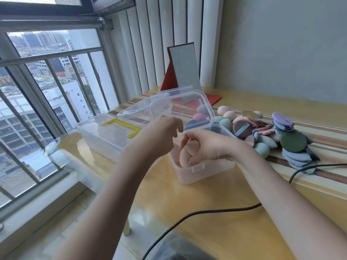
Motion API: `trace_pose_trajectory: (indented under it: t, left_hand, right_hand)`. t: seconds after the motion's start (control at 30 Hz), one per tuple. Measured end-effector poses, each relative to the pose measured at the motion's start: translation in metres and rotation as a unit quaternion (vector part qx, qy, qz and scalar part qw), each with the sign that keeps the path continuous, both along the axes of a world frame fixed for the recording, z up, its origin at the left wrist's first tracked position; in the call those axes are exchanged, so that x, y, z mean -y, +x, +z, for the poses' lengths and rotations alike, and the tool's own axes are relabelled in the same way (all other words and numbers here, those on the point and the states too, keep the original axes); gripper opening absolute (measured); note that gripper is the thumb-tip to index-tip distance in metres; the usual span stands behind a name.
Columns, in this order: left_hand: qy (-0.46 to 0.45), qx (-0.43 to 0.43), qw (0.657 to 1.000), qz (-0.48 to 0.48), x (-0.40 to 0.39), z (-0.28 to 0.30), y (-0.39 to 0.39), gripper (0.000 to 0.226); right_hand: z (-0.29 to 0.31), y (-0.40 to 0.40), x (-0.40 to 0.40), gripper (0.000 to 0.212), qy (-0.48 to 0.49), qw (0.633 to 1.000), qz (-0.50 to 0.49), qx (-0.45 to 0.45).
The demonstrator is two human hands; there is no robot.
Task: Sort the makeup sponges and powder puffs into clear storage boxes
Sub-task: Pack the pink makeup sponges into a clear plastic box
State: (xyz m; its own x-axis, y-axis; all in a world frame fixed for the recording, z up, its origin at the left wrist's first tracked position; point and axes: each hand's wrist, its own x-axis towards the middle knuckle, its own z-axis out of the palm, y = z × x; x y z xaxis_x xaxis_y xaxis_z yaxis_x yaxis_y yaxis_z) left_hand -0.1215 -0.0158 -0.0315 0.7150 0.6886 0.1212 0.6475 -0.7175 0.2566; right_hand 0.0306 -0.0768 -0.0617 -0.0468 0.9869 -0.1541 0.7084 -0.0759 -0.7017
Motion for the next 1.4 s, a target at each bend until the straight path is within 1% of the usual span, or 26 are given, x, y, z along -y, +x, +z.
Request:
trace_pose_trajectory:
  t: [0.07,0.17,0.3,0.43,0.47,0.57,0.63,0.7,0.77,0.87,0.93,1.03,1.13,1.2,1.3,1.4]
  left_hand:
    - [0.038,-0.05,0.998,0.004,-0.007,0.002,0.0,0.037]
    - [0.04,-0.086,0.996,-0.004,-0.013,-0.001,0.003,0.044]
    - [0.06,-0.063,0.996,-0.027,-0.013,-0.008,0.006,0.035]
    - [0.114,0.003,0.993,-0.039,-0.012,-0.019,0.004,0.029]
    - [0.125,0.011,0.991,-0.042,-0.013,-0.022,0.003,0.028]
    - [0.133,0.016,0.99,-0.054,-0.015,-0.026,0.001,0.026]
    - [0.135,0.014,0.989,-0.059,-0.016,-0.024,0.002,0.024]
    - [0.128,0.003,0.99,-0.062,-0.016,-0.021,0.003,0.024]
    - [0.112,-0.016,0.992,-0.063,-0.017,-0.017,0.005,0.026]
    - [0.097,-0.095,0.989,-0.057,-0.02,-0.009,0.008,0.028]
    - [0.081,-0.137,0.985,-0.069,-0.022,-0.006,0.01,0.031]
    - [0.096,-0.161,0.979,-0.085,-0.024,-0.006,0.013,0.025]
    - [0.1,-0.156,0.978,-0.091,-0.026,-0.011,0.011,0.023]
    - [0.087,-0.132,0.983,-0.09,-0.026,-0.014,0.007,0.024]
    - [0.039,-0.065,0.995,-0.072,-0.022,-0.012,-0.001,0.022]
    - [-0.017,-0.027,0.997,-0.074,-0.018,-0.009,-0.008,0.015]
  right_hand:
    - [0.001,0.0,0.001,0.04,-0.001,1.0,0.006,0.006]
    - [0.003,0.0,0.002,0.041,0.016,1.0,0.022,-0.001]
    - [0.004,-0.001,0.002,0.041,0.025,0.999,0.035,-0.012]
    - [0.003,-0.005,0.0,0.042,0.027,0.998,0.041,-0.038]
    - [0.001,-0.006,-0.002,0.041,0.033,0.998,0.036,-0.036]
    - [-0.003,-0.013,-0.006,0.032,0.058,0.998,0.017,0.01]
    - [-0.004,-0.017,-0.008,0.033,0.075,0.997,0.012,0.017]
    - [-0.003,-0.019,-0.007,0.04,0.077,0.997,0.012,0.008]
    - [0.001,-0.016,-0.004,0.04,0.064,0.998,0.023,-0.005]
    - [0.008,-0.006,0.002,0.038,0.026,0.998,0.051,-0.024]
    - [0.008,-0.001,0.003,0.04,0.028,0.998,0.041,-0.04]
    - [0.005,-0.001,0.002,0.042,0.027,0.997,0.033,-0.06]
    - [0.001,-0.006,-0.001,0.041,0.04,0.997,0.026,-0.057]
    - [0.0,-0.011,-0.003,0.041,0.067,0.997,0.008,-0.046]
    - [-0.002,-0.017,-0.006,0.042,0.085,0.996,-0.001,-0.019]
    - [-0.002,-0.018,-0.006,0.042,0.091,0.996,0.004,0.006]
